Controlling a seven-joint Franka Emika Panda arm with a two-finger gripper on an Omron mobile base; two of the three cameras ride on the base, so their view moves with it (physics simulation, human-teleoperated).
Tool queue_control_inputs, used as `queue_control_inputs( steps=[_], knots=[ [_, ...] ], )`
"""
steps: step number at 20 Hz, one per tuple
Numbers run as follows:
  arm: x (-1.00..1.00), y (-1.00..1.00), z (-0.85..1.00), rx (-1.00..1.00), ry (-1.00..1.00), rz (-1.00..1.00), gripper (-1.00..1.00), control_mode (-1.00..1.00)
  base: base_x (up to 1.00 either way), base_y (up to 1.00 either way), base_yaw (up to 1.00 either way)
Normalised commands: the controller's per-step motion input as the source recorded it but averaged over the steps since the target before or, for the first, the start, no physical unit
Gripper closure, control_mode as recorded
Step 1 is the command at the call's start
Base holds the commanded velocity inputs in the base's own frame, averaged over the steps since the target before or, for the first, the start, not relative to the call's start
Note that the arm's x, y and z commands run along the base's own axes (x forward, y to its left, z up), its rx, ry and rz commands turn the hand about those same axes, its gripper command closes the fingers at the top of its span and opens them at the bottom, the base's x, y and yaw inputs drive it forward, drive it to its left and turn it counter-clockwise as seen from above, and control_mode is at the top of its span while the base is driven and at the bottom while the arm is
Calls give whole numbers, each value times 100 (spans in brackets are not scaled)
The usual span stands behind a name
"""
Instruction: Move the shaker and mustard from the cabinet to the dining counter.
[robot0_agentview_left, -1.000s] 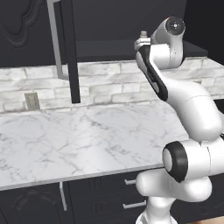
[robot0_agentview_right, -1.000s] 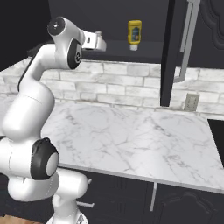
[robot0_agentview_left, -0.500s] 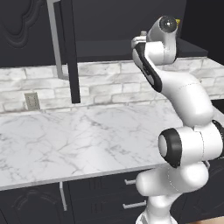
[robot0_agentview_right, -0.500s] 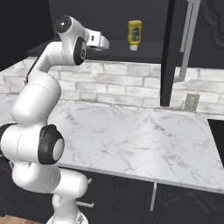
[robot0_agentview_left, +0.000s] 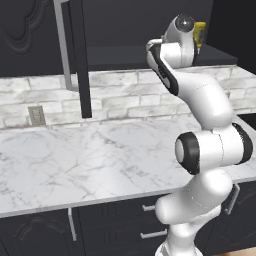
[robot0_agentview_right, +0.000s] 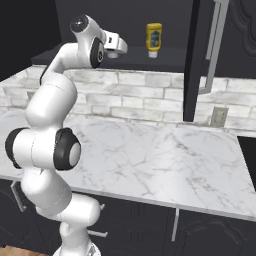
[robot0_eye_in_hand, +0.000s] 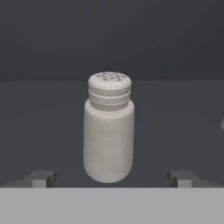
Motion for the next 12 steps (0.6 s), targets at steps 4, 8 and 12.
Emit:
queue_control_inputs(
  steps=[4,8,12],
  knots=[
    [39,0,0,0,0,0,-100,-100,0,0,0],
    [35,0,0,0,0,0,-100,-100,0,0,0],
    [27,0,-2,0,0,0,-100,-100,0,0,0]
  ],
)
